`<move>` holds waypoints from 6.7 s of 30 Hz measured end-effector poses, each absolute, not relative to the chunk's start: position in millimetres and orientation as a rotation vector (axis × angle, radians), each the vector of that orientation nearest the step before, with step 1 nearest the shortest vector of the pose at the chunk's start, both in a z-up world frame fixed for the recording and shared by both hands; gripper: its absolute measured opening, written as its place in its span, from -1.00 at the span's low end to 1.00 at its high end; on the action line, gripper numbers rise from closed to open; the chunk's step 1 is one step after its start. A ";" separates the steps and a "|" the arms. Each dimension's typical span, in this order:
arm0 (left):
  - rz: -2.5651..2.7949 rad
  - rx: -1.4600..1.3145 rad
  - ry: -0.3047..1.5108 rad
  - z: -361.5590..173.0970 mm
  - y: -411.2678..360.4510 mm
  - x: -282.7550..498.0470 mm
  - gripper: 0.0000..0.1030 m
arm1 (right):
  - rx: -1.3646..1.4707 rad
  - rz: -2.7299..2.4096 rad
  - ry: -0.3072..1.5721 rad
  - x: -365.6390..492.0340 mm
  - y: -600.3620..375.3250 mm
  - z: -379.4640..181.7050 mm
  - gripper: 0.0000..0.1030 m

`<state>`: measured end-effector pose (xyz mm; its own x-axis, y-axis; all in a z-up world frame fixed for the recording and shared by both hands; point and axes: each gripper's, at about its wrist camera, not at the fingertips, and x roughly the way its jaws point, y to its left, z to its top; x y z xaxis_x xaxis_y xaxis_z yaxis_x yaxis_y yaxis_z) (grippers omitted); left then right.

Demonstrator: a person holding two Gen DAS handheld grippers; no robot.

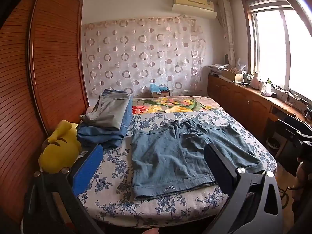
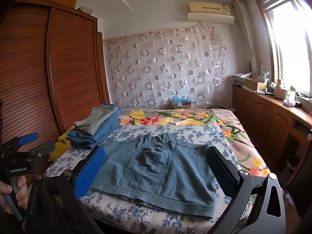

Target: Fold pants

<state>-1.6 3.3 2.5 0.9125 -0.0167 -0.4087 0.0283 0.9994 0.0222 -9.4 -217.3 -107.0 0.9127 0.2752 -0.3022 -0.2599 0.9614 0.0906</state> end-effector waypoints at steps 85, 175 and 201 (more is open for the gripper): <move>-0.026 0.021 0.462 2.0 -17.8 -4.6 1.00 | 0.051 0.281 0.332 -12.4 -221.0 -110.8 1.00; -0.487 0.008 0.666 -38.9 -94.1 105.2 -0.88 | 0.081 0.218 0.590 3.1 -257.9 -117.6 -0.02; -0.408 -0.001 0.640 -47.7 -49.2 79.3 0.46 | 0.085 0.313 0.593 31.8 -215.6 -115.5 -0.32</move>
